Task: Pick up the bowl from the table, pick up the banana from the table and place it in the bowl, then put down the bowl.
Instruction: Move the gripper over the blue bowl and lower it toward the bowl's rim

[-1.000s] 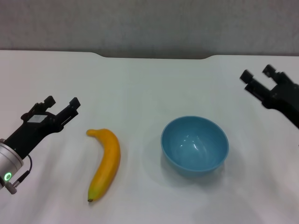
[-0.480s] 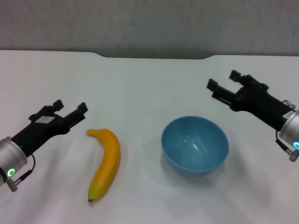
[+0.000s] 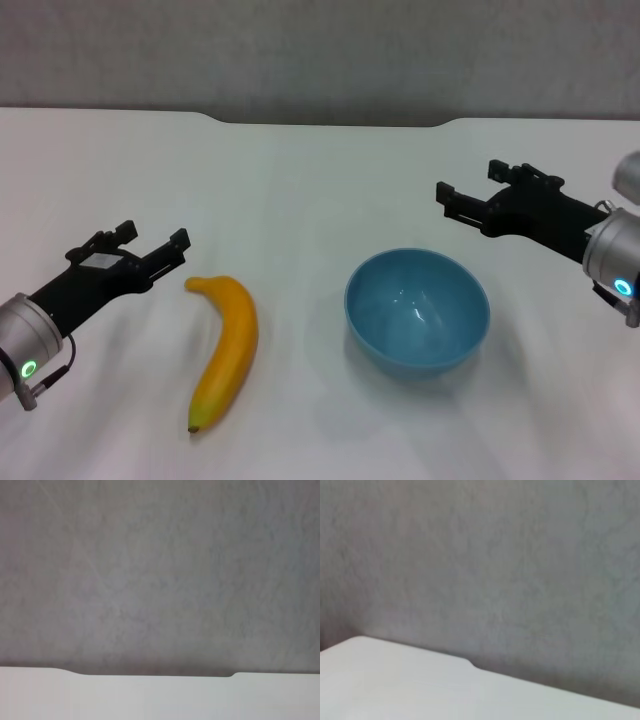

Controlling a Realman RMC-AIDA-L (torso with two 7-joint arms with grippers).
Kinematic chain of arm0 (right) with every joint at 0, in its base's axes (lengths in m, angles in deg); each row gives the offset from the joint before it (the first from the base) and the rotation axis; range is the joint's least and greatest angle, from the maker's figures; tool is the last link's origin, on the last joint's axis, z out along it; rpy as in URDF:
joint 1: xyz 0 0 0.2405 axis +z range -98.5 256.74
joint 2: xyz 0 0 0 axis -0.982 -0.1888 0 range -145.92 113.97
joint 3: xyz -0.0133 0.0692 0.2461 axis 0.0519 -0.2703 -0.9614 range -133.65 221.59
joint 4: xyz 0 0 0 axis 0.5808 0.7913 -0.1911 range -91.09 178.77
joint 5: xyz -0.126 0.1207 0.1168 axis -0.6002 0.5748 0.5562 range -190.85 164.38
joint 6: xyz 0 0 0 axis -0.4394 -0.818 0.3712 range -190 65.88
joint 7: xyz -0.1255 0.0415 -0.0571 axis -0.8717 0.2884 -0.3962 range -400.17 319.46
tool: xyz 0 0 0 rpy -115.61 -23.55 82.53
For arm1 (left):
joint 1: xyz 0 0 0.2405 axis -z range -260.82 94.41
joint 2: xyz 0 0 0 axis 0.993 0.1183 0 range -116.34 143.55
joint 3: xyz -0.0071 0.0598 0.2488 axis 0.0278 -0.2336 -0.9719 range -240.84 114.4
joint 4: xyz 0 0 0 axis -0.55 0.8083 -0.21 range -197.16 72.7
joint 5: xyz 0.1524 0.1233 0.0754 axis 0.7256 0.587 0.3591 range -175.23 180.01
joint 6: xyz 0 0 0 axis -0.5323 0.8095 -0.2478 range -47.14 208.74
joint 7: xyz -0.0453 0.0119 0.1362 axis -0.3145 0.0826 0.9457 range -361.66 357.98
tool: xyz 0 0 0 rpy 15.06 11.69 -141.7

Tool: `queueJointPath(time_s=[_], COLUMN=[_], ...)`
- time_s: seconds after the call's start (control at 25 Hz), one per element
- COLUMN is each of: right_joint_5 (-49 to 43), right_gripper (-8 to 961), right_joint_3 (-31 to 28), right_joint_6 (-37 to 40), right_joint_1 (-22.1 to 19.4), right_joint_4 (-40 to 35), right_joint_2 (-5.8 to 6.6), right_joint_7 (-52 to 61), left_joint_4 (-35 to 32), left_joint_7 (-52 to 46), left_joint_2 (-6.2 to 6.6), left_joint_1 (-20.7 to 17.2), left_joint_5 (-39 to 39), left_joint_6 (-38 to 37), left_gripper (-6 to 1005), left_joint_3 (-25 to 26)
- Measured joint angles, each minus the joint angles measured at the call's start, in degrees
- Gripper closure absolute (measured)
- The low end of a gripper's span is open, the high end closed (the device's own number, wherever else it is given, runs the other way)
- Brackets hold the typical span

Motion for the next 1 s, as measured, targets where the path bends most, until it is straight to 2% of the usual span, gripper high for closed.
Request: queueJointPath(time_s=[0.16, 0.32, 0.44, 0.52, 0.76, 1.0], right_joint_5=[-18.28, -40.34, -56.15, -63.25, -77.14, -81.35], right_gripper=[77, 77, 77, 76, 76, 76], right_joint_3=[-0.77, -3.09, -6.82, -8.60, -13.88, -17.21], right_joint_6=[0.20, 5.36, 11.90, 15.73, 26.07, 31.82], right_joint_1=[0.27, 2.27, 4.74, 6.48, 11.85, 14.76], right_joint_4=[-5.16, -8.38, -9.70, -9.99, -8.44, -7.82], right_joint_2=[0.48, 0.89, 0.24, -0.09, -0.17, -0.20], right_joint_7=[18.02, 39.78, 53.01, 58.34, 68.04, 71.84], left_joint_4=[-0.15, -0.19, 0.03, 0.11, 0.14, 0.13], left_joint_7=[0.16, 0.18, 0.19, 0.20, 0.23, 0.24], left_joint_2=[-0.06, -0.08, -0.10, -0.10, -0.10, -0.15], left_joint_1=[-0.01, -0.02, -0.01, -0.02, 0.16, 0.33], left_joint_5=[0.09, 0.11, 0.13, 0.14, 0.14, 0.14], left_joint_6=[-0.05, -0.07, -0.07, -0.07, -0.07, -0.06], left_gripper=[111, 111, 112, 112, 112, 110], left_joint_3=[0.00, 0.00, 0.00, 0.00, 0.00, 0.00])
